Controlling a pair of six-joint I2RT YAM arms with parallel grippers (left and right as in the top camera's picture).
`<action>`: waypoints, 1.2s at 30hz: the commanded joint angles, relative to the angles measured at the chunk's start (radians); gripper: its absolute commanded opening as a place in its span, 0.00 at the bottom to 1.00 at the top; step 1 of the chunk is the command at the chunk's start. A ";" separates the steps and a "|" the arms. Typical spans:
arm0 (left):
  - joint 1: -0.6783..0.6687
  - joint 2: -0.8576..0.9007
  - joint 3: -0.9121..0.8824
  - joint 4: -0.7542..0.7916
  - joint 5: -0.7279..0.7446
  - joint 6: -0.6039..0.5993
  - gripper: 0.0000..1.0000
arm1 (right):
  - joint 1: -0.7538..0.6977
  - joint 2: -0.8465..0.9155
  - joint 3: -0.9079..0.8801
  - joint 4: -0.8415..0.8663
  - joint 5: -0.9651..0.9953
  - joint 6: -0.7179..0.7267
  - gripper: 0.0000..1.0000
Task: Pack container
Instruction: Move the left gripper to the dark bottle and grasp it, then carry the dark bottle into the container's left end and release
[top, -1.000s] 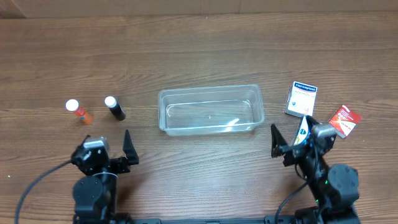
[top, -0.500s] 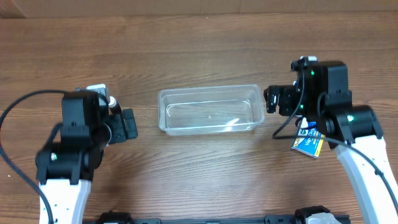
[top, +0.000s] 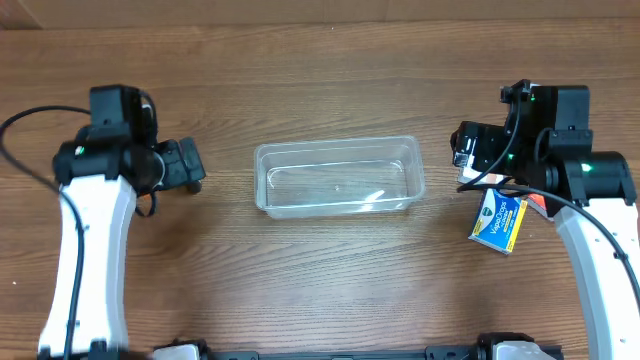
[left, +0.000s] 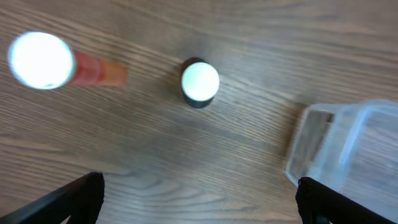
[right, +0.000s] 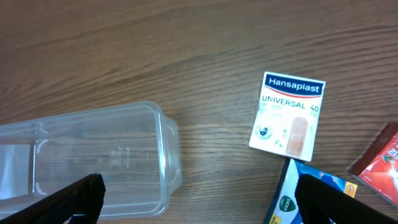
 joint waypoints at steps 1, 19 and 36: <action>0.005 0.111 0.023 0.048 0.011 -0.025 1.00 | -0.004 0.019 0.027 0.002 -0.012 0.004 1.00; 0.004 0.315 0.023 0.210 0.002 -0.103 0.51 | -0.004 0.023 0.027 -0.001 -0.011 0.003 1.00; -0.131 0.181 0.217 -0.024 0.052 -0.148 0.04 | -0.004 0.023 0.027 -0.004 -0.011 0.004 1.00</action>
